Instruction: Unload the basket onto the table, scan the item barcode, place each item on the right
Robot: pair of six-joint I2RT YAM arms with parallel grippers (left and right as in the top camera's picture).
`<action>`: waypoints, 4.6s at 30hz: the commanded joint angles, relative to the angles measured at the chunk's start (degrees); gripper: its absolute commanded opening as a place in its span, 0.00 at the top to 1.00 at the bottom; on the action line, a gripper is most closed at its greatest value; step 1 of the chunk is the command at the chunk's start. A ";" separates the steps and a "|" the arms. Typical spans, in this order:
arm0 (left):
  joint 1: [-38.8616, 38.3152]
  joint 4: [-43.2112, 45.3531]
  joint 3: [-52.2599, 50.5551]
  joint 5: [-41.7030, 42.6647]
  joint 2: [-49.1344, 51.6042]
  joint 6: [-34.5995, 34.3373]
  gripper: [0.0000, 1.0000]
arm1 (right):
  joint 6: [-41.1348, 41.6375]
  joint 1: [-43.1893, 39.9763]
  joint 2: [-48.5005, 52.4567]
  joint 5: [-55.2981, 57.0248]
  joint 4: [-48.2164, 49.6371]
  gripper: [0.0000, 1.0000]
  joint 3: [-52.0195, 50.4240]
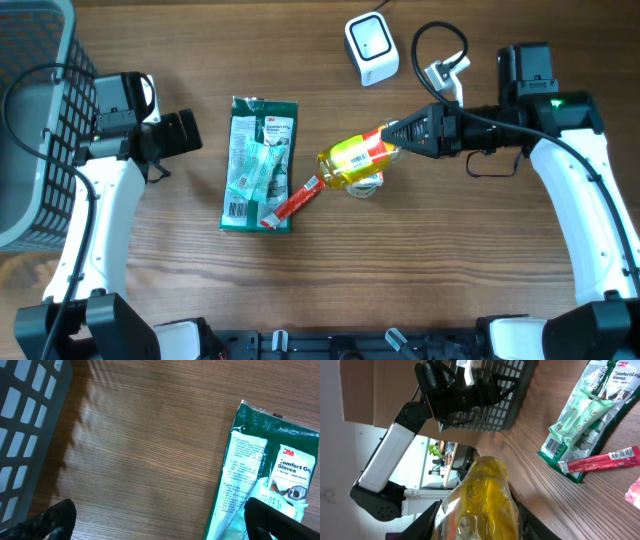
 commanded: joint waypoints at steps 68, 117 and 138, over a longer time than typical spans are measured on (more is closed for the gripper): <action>0.22 0.13 0.26 -0.55 0.22 0.87 0.00 | -24.17 25.66 26.62 113.11 18.62 0.95 37.29; 0.22 0.15 0.26 -0.55 0.22 0.87 0.00 | -34.23 26.97 45.64 124.13 40.79 0.90 36.13; 0.22 0.13 0.26 -0.55 0.22 0.87 0.00 | 5.97 13.60 11.93 102.82 -1.51 0.87 36.13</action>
